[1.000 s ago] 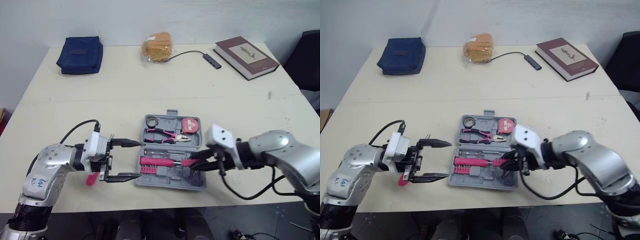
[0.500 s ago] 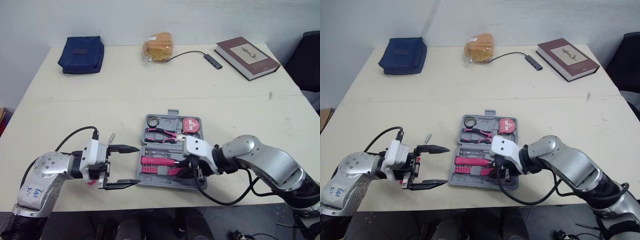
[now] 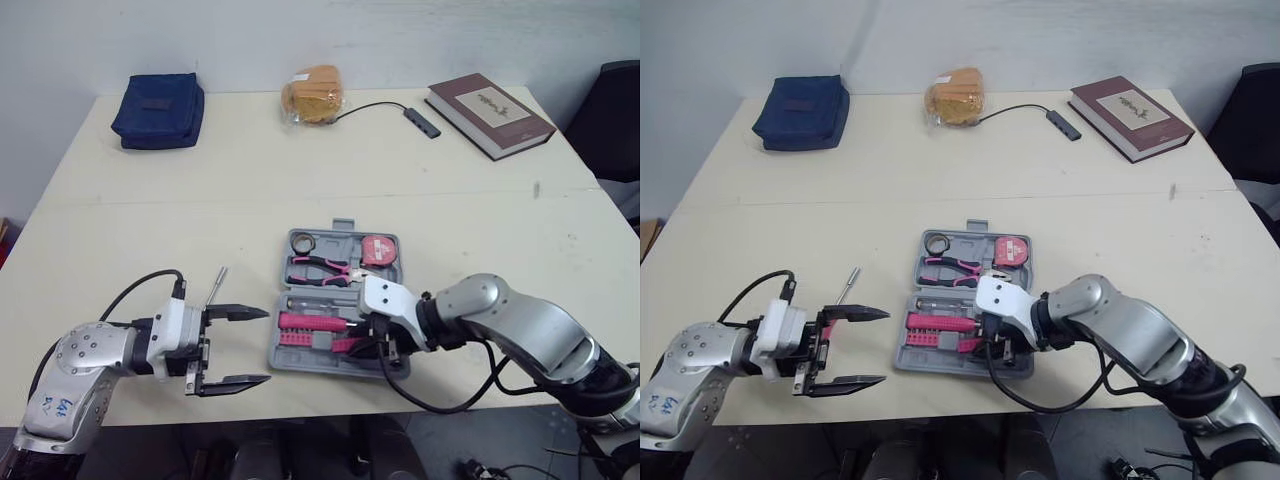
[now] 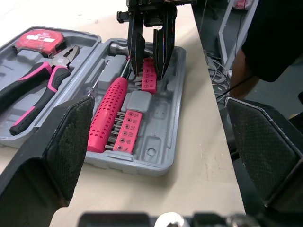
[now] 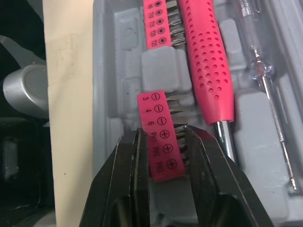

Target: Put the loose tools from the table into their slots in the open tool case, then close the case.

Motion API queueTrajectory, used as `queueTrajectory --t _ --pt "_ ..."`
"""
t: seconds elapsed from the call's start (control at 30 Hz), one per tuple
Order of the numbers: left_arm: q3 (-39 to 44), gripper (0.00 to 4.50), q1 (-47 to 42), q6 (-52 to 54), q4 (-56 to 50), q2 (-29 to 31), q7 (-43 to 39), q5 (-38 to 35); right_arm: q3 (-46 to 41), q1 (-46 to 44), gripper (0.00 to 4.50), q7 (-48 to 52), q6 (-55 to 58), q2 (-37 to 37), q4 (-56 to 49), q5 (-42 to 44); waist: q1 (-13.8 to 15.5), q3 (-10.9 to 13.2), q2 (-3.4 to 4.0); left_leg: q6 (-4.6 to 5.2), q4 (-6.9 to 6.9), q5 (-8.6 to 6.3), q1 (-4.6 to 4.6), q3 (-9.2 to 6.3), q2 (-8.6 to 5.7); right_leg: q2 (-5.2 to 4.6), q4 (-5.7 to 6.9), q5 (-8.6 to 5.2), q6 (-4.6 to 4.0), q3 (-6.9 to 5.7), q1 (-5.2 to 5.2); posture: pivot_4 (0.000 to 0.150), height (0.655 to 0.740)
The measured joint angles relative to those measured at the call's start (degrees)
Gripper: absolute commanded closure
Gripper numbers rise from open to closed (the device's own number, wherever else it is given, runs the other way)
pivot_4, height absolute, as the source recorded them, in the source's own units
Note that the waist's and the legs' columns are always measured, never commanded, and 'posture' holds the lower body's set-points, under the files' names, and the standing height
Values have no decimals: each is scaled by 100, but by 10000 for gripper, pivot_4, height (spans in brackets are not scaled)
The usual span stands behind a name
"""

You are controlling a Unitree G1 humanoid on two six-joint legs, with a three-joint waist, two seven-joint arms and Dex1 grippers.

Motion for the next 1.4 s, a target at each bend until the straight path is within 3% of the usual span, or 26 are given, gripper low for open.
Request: queueTrajectory --t 0.97,1.2,1.4 --pt "4 0 183 288 -94 26 219 -71 -27 14 37569 -123 213 448 158 92 -4 -1 -2 4 -1 -9 -3 2 1 0 -7 -1 -1 0 -2 1500 7400" --pt "12 0 177 247 -56 26 157 -70 -312 267 5810 76 -54 493 149 401 2 -1 -2 5 -1 -10 -3 2 0 0 -4 0 0 0 -2 1500 7400" --pt "60 0 199 270 -68 28 187 -73 -1288 498 5810 1066 -913 -80 189 876 19 -1 -2 14 -1 -22 -3 2 -2 2 -20 1 2 -1 4 1500 7400"
